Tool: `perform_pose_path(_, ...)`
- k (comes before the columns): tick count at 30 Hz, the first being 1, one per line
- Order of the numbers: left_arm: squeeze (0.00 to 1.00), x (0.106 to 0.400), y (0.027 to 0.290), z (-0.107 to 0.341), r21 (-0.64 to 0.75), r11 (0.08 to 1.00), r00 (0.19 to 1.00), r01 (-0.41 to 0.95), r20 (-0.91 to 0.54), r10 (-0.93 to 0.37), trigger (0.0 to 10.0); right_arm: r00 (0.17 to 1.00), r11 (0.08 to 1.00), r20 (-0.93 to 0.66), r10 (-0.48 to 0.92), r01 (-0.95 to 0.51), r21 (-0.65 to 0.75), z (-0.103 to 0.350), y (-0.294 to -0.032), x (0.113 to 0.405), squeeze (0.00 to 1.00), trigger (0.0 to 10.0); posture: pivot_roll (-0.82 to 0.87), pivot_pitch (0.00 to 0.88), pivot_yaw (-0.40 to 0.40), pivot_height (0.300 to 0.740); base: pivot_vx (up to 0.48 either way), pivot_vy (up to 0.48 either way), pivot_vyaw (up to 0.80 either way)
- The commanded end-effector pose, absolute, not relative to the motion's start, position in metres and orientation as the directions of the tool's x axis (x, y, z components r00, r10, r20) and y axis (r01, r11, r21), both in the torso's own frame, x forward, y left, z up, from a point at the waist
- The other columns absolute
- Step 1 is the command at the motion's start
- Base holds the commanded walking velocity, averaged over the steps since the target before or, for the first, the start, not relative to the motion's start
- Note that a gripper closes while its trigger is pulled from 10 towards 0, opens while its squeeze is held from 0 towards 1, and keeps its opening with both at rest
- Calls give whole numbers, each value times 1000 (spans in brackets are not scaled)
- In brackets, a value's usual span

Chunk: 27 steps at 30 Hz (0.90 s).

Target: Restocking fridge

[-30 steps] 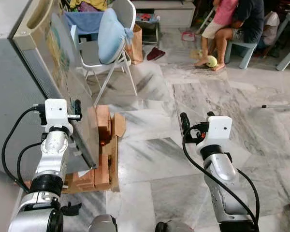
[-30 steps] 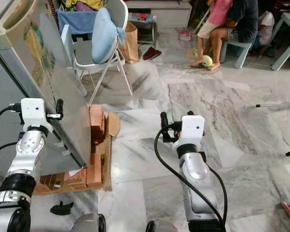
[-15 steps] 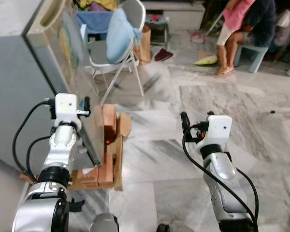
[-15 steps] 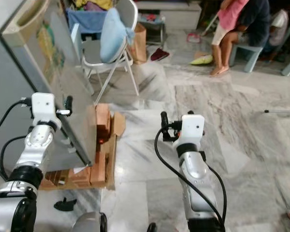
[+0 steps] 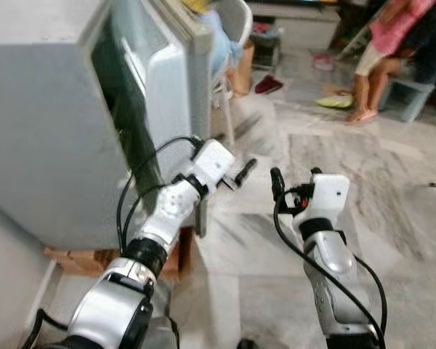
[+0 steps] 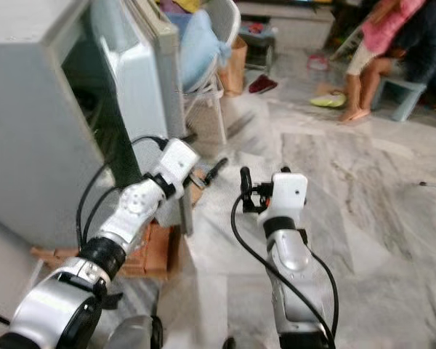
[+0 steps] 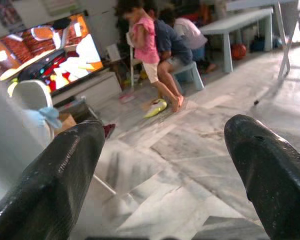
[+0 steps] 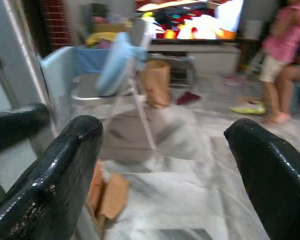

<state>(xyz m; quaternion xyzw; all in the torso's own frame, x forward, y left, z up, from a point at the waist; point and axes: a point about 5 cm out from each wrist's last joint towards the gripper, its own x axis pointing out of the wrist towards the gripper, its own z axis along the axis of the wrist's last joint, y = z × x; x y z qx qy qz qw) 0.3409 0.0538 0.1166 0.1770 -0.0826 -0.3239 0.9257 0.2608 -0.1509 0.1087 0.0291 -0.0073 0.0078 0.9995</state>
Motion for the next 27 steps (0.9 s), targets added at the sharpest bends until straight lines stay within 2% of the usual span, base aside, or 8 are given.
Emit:
perform_pose_path(1, 0, 344, 76, 105, 397, 765, 835, 508, -9, -550, 10000, 1000, 998, 28, 4, -6, 61, 113, -154, 261, 0, 10000, -40, 21, -24, 740, 0, 0, 0)
perform_pose_path(2, 0, 344, 76, 105, 397, 765, 835, 508, -9, -550, 10000, 1000, 998, 28, 4, -6, 61, 113, -154, 261, 0, 10000, -40, 21, -24, 740, 0, 0, 0)
perform_pose_path(4, 0, 347, 109, 99, 423, 783, 875, 456, -52, -481, 10000, 999, 997, 32, 23, -25, 71, 114, -149, 262, 0, 10000, -31, 22, -27, 740, 0, 0, 0)
perform_pose_path(13, 0, 344, 149, 100, 375, 862, 932, 341, -14, -362, 10000, 999, 996, 31, 42, -44, 71, 114, -142, 264, 0, 10000, -27, 21, -33, 740, 280, -312, -686)
perform_pose_path(24, 0, 330, 164, 91, 357, 889, 953, 287, -14, -302, 10000, 999, 997, 27, 33, -35, 71, 113, -144, 264, 0, 10000, -34, 18, -33, 740, 334, -341, -789)
perform_pose_path(27, 0, 333, 167, 92, 370, 896, 965, 247, -15, -260, 10000, 999, 997, 38, 38, -40, 71, 115, -141, 267, 0, 10000, -31, 16, -30, 740, 460, 0, 0)
